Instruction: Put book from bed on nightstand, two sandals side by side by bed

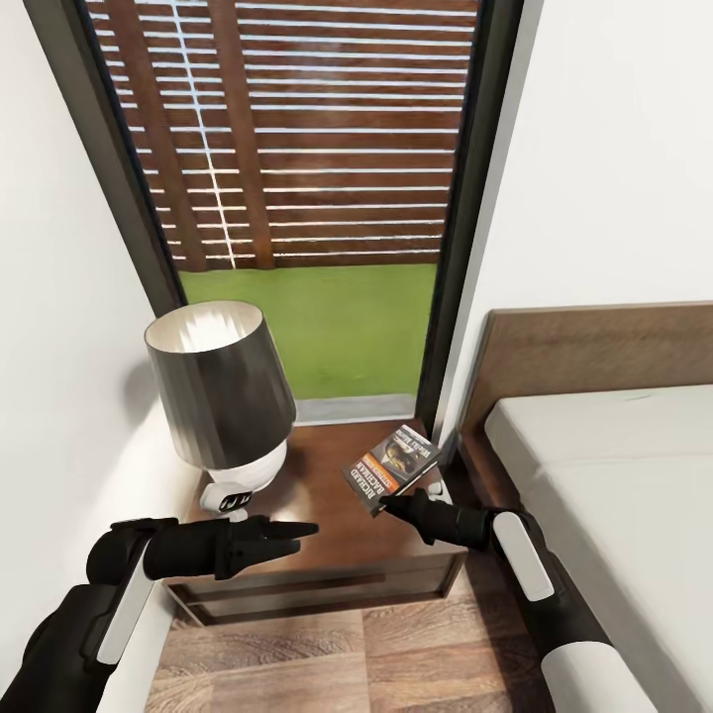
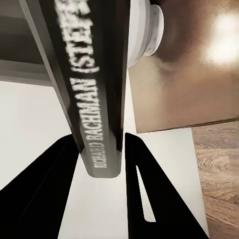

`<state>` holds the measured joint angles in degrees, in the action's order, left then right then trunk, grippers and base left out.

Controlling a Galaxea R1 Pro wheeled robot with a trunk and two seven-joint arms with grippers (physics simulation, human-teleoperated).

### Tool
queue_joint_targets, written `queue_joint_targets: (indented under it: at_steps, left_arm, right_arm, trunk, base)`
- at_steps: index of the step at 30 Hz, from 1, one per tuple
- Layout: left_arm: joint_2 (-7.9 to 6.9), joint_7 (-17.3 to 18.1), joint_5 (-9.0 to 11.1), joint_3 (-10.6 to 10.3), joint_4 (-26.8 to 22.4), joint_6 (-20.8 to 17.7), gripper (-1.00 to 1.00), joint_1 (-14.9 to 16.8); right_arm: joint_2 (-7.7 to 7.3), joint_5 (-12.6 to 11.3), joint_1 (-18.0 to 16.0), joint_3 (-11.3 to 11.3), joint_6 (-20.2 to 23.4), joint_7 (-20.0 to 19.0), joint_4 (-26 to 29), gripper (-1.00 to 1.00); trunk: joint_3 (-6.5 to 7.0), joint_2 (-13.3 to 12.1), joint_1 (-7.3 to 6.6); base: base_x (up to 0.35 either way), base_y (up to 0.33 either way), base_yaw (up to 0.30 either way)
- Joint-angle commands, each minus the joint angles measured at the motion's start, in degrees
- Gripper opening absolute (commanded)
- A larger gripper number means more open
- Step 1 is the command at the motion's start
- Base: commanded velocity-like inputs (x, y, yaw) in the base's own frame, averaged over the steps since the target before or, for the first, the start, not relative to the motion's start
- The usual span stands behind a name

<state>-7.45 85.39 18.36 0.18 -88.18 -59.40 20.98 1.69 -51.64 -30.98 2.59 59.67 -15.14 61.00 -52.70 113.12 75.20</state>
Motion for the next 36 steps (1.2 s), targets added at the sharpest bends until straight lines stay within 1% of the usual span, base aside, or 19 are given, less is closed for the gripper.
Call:
queue_joint_targets:
  at_steps: [1,10,21,36]
  left_arm:
    - [-0.02,0.1,0.0,0.0,0.0,-0.6,1.0,0.0]
    - [-0.02,0.0,0.0,0.0,-0.1,-0.6,1.0,0.0]
    - [-0.02,0.2,0.1,0.1,-0.1,-0.6,1.0,0.0]
    - [-0.02,0.0,0.0,0.0,-0.1,-0.6,1.0,0.0]
  right_arm:
    - [0.07,0.4,0.0,0.2,0.3,-0.6,0.0,-1.0]
    - [0.07,0.4,0.0,0.2,0.3,-0.6,0.0,-1.0]
    - [0.07,0.4,0.0,0.2,0.3,-0.6,0.0,-1.0]
    - [0.07,0.4,0.0,0.2,0.3,-0.6,-0.1,-1.0]
  trunk:
    - [-0.23,0.4,0.22]
    - [-1.85,4.0,2.19]
    - [-1.85,4.0,2.19]
    - [-4.54,10.1,5.49]
  base:
    - [0.0,0.0,0.0]
    - [0.0,0.0,0.0]
    - [0.0,0.0,0.0]
    - [0.0,0.0,0.0]
